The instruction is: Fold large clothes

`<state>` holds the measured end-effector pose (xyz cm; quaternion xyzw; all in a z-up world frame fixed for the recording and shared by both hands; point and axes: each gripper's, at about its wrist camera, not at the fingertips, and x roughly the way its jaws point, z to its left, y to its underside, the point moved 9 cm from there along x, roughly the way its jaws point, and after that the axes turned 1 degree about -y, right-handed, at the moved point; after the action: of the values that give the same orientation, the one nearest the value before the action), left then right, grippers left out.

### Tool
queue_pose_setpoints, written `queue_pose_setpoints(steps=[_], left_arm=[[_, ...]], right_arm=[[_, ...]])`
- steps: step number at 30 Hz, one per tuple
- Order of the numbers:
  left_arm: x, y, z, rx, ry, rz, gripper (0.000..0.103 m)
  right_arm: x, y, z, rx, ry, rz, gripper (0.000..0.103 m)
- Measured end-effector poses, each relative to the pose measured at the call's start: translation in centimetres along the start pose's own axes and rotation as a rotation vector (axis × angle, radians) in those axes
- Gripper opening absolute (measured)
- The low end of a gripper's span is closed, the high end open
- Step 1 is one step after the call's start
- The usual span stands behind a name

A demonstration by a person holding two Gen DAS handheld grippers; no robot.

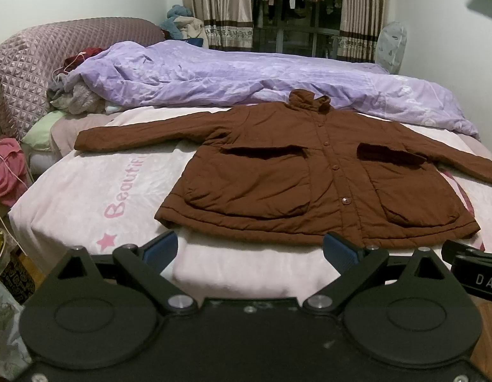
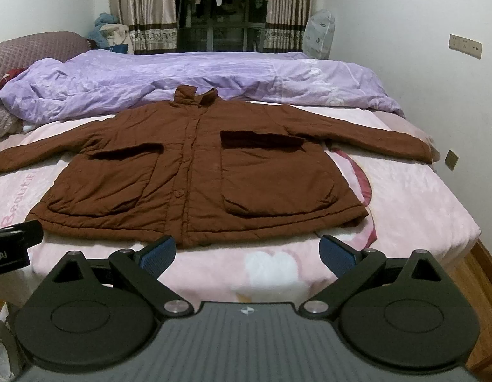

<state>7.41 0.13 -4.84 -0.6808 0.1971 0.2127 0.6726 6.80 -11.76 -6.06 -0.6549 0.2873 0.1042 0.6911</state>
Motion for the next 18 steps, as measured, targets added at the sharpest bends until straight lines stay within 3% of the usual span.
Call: queue_pose_setpoints(steps=[18], left_arm=[[-0.07, -0.03, 0.06, 0.001, -0.002, -0.002, 0.100]], right_arm=[[-0.07, 0.01, 0.13, -0.002, 0.001, -0.001, 0.103]])
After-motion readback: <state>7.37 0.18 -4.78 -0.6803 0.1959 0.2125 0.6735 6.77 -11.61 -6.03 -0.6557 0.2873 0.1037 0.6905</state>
